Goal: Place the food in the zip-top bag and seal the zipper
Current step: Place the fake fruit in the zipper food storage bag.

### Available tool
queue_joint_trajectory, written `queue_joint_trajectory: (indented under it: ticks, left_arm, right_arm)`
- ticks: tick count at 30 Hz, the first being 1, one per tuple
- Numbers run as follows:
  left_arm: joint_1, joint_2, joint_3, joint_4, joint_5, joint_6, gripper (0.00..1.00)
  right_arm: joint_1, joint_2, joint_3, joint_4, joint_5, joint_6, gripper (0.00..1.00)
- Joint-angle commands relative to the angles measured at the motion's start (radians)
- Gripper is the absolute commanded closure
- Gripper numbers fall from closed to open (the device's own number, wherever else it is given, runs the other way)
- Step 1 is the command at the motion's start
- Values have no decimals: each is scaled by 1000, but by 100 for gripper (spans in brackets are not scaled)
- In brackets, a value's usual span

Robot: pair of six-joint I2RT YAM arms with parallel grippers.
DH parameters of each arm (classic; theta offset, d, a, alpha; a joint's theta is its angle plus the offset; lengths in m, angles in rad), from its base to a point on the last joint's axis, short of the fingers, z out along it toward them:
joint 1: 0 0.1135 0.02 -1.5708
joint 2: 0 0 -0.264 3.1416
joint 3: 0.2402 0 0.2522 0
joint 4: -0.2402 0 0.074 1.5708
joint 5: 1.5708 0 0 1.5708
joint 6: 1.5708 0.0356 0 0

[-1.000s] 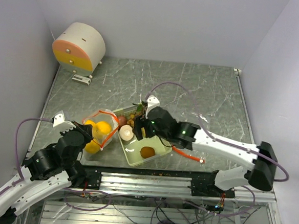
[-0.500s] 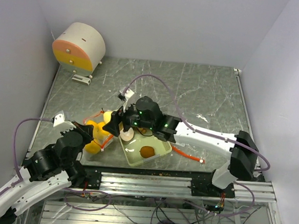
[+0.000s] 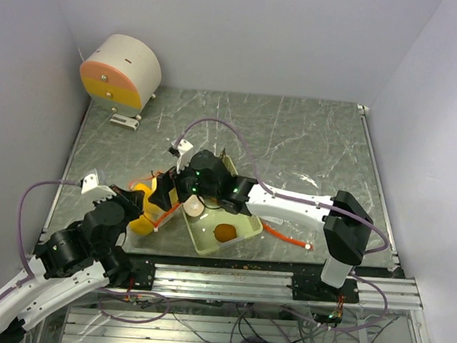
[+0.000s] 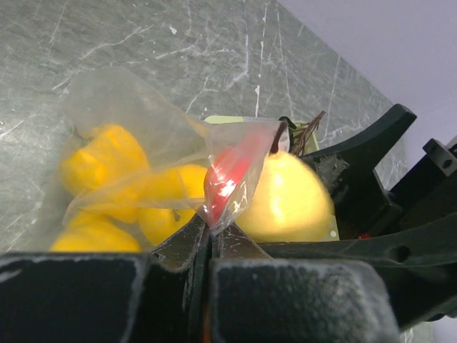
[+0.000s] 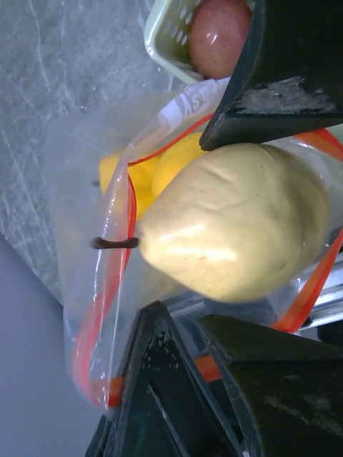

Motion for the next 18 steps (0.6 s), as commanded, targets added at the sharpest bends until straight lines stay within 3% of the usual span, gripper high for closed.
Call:
queue_joint_trajectory:
  ticks: [1, 18]
  left_arm:
    - [5, 8, -3, 67, 18, 11, 93]
    - [5, 8, -23, 48, 10, -16, 93]
  right_arm:
    - [3, 20, 44, -8, 36, 9, 0]
    - [3, -181, -32, -125, 193, -10, 0]
